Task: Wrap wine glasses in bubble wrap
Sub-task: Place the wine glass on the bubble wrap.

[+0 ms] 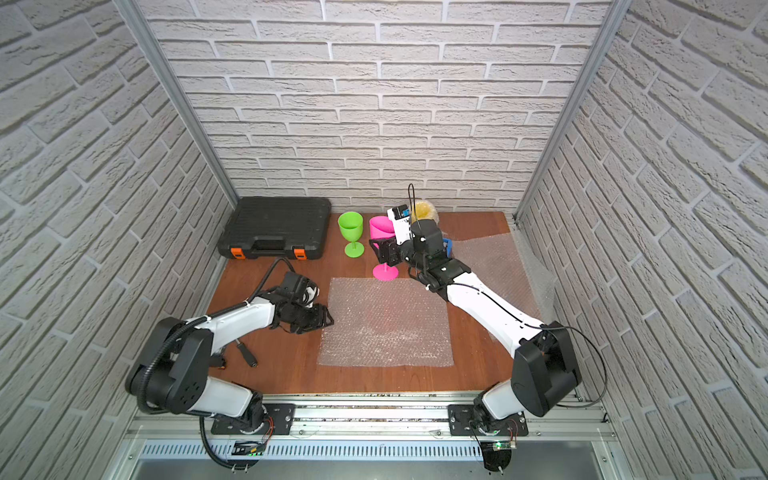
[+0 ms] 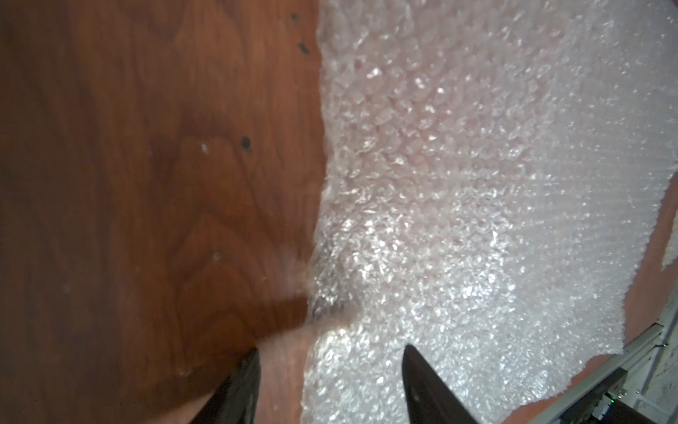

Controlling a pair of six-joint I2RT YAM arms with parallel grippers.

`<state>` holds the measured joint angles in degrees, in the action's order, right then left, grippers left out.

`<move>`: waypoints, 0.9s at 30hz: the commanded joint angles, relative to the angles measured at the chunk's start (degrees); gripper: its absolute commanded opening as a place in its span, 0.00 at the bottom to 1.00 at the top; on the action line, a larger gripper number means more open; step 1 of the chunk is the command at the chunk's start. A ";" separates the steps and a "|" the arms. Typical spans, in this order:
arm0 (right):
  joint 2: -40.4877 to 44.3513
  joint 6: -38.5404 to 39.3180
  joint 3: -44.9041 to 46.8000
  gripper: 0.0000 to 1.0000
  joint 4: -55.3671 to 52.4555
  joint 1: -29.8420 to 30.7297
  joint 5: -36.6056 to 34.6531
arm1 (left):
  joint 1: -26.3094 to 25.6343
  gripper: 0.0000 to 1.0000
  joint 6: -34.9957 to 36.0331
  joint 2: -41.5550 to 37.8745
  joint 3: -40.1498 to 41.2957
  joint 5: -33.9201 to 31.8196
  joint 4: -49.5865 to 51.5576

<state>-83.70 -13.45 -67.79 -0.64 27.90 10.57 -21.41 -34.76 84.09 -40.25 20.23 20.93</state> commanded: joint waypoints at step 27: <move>-12.38 -31.54 -4.06 0.55 -26.88 12.69 15.59 | 2.68 0.57 -5.12 -8.14 3.16 -1.79 0.26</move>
<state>-95.15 -38.04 -72.40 -29.89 39.88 24.99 -18.35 -38.17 76.25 -38.20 16.91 23.22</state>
